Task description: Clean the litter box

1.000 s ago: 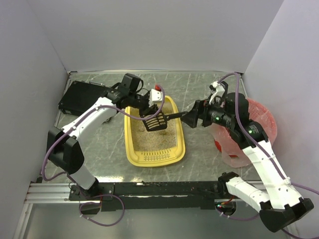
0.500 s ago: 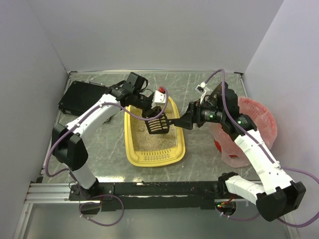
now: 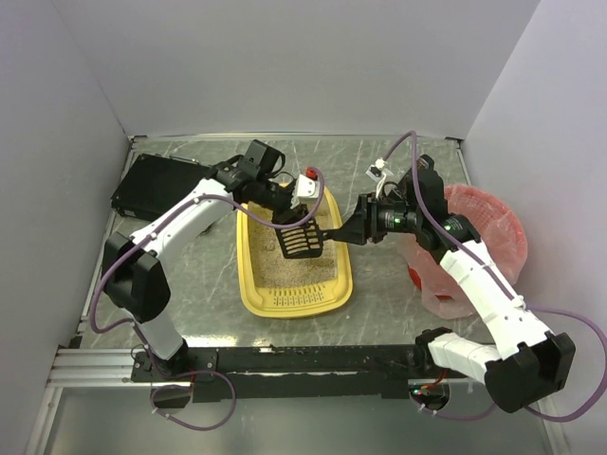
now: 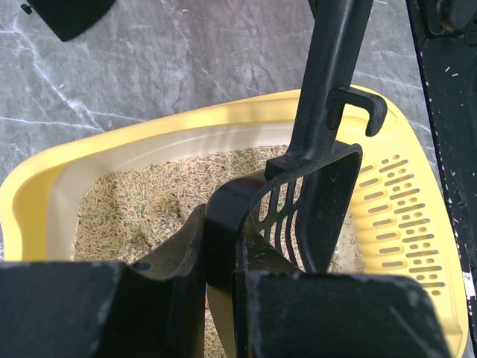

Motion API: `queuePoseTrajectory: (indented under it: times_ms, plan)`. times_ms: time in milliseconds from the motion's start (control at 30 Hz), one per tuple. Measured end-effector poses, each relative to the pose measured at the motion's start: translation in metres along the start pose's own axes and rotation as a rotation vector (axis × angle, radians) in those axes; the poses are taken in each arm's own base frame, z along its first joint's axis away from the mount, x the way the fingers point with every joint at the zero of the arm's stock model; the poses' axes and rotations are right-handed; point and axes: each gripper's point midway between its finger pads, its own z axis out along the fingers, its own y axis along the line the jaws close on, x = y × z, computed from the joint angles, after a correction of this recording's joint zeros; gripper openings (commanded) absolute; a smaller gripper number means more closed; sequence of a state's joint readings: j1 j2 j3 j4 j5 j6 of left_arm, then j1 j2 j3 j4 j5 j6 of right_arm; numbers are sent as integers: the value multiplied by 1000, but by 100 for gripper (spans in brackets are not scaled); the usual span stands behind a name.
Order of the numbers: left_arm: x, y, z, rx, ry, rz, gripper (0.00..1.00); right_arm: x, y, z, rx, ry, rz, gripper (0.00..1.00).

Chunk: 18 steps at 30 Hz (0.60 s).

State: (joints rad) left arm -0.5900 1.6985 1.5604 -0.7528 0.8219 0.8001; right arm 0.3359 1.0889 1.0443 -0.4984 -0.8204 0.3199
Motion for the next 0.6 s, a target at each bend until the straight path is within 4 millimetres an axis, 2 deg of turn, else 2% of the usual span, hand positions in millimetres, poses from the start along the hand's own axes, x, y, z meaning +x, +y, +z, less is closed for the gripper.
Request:
queuePoseTrajectory:
  times_ms: [133,167,200,267,367,600]
  plan:
    - [-2,0,3,4,4,1,1,0,-3,2,17,-2,-2,28]
    - [-3,0,4,5,3,4,1,-1,-4,2,23,-5,-3,27]
    - [-4,-1,4,7,2,5,1,-1,-5,2,30,-7,-4,27]
    - [-4,-1,5,7,3,-1,1,-1,-7,2,42,-10,-2,38]
    - [-4,-1,6,10,1,-10,1,-1,-5,0,42,-15,-8,41]
    - [-7,0,9,23,1,-17,1,0,-3,-3,49,-18,-18,37]
